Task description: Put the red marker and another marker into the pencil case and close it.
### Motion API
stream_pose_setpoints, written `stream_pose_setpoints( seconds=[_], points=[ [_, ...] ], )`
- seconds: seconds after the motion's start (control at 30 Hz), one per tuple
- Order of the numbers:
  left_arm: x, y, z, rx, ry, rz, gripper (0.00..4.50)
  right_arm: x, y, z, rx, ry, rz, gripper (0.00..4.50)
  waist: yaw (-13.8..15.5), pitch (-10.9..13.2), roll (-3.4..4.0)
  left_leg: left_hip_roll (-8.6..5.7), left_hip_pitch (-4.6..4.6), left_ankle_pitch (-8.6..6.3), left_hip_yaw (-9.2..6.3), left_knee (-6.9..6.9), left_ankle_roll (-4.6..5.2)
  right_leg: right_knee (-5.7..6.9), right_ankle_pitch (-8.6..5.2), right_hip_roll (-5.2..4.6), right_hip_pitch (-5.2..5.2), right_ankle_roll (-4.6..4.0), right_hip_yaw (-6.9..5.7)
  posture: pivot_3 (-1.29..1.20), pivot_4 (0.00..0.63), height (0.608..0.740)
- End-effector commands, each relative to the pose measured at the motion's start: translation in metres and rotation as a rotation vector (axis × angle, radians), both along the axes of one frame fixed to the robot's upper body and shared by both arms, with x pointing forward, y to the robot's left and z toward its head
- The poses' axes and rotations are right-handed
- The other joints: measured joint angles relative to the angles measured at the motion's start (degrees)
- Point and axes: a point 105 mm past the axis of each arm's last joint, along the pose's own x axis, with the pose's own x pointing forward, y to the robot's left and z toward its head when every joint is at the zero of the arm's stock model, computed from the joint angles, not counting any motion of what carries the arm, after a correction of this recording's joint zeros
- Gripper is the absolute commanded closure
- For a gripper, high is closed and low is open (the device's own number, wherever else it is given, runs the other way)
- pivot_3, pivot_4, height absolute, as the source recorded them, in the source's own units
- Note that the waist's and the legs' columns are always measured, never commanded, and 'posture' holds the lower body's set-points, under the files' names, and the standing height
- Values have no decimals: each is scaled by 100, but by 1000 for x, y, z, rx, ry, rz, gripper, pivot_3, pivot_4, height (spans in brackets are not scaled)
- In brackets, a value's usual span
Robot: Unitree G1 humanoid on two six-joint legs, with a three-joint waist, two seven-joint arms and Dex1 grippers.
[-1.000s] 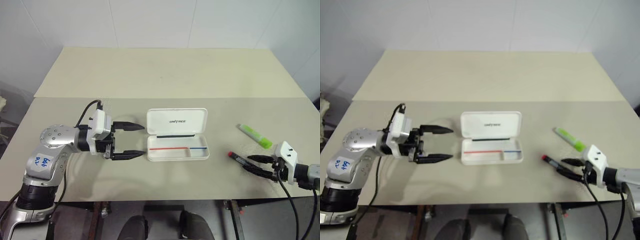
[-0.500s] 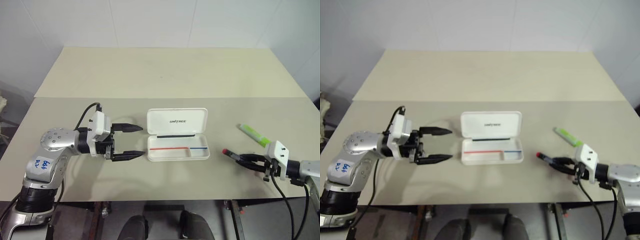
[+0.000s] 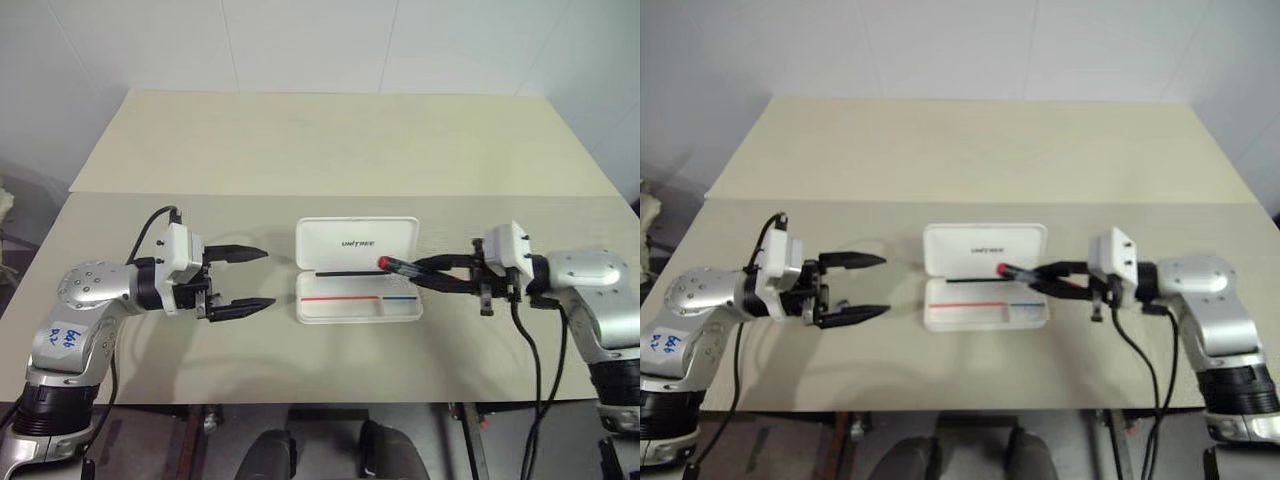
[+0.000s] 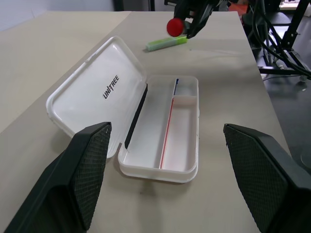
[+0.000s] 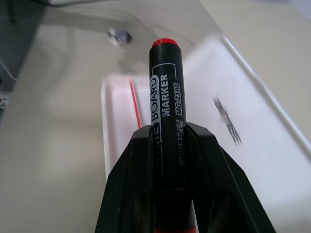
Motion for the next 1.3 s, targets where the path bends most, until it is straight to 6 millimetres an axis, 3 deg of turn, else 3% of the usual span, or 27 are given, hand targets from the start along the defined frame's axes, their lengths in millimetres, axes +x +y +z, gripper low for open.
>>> stream_pose_setpoints(
  seconds=[0.03, 0.3, 0.57, 0.6, 0.9, 1.07, 1.17, 1.3],
  points=[
    [-6, 3, 9, 8, -61, 18, 555, 3, 28, -3, -11, -2, 86, 3911, -9, 0, -1, 0, 1, 0, 0, 0, 0, 0, 0, 0, 0, 0, 0, 0, 150, 740],
    [-11, 1, 8, 1, -66, 40, 555, 23, 62, -32, -54, -5, 142, 3911, -2, 0, -1, -7, -9, 0, -13, 3, 0, 3, 0, -1, -5, -1, -1, 0, 150, 740],
    [-13, -2, 8, -10, -63, 55, 555, 41, 66, -45, -124, -49, 112, 3911, -84, 1, 0, -6, -9, 0, -14, -3, -1, 6, 0, 0, -12, -1, -4, 0, 150, 740],
    [-13, -2, 7, -10, -62, 56, 555, 41, 66, -46, -127, -56, 112, 3196, -98, 1, 0, -6, -9, 0, -14, -3, -1, 6, 0, 0, -12, -1, -3, 0, 150, 740],
    [-11, -4, 8, -17, -59, 48, 555, 35, 69, -33, -67, -87, 140, 42, -147, 1, 1, -4, -7, 0, -13, -2, -2, 6, 0, 2, -11, -1, -3, 0, 150, 740],
    [-10, -7, 8, -21, -55, 32, 555, 6, 63, -14, 60, 36, 199, 42, -115, 2, 2, -3, -9, -1, -23, -1, -3, 9, 0, 1, -11, -1, -5, 0, 150, 740],
    [-9, -10, 7, -27, -53, 23, 555, -14, 44, -5, 100, 166, 180, 42, -66, 4, 5, -6, -14, -7, -35, -1, -9, 10, 1, -1, -10, -1, -9, 0, 150, 740],
    [-8, -13, 7, -36, -51, 10, 555, -18, 17, 3, 122, 231, 55, 42, -18, 4, 5, -8, -13, -18, -30, 2, -2, 9, 1, -2, -10, -1, -10, 0, 150, 740]
  ],
)
